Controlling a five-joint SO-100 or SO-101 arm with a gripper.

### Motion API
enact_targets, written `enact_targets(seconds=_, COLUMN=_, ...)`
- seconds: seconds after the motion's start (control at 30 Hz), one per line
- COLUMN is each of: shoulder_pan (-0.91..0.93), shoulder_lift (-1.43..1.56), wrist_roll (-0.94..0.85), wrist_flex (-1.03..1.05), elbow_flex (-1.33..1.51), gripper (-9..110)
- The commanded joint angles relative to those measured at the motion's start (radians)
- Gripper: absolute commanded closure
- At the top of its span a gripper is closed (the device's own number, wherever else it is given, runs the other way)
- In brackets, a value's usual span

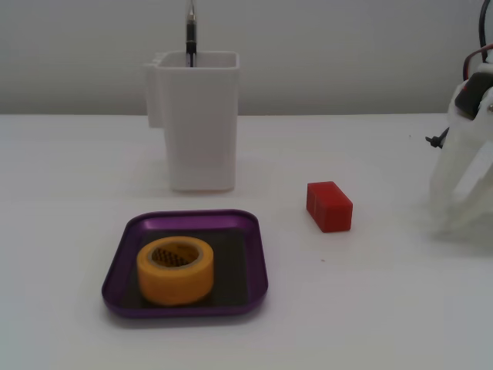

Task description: Remove the yellow tape from the box.

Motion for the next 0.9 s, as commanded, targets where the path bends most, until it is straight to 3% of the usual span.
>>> enact_targets(seconds=0.0, shoulder_pan=-0.008, shoulder_lift=0.06, wrist_roll=0.008, wrist_flex=-0.038, elbow_flex=0.009, gripper=102)
enact_targets(seconds=0.47, shoulder_pan=0.002, shoulder_lift=0.06, wrist_roll=-0.005, wrist_flex=-0.067, elbow_flex=-0.009, gripper=102)
enact_targets(seconds=0.87, shoulder_pan=0.006, shoulder_lift=0.037, wrist_roll=-0.008, wrist_flex=-0.138, elbow_flex=-0.439, gripper=102)
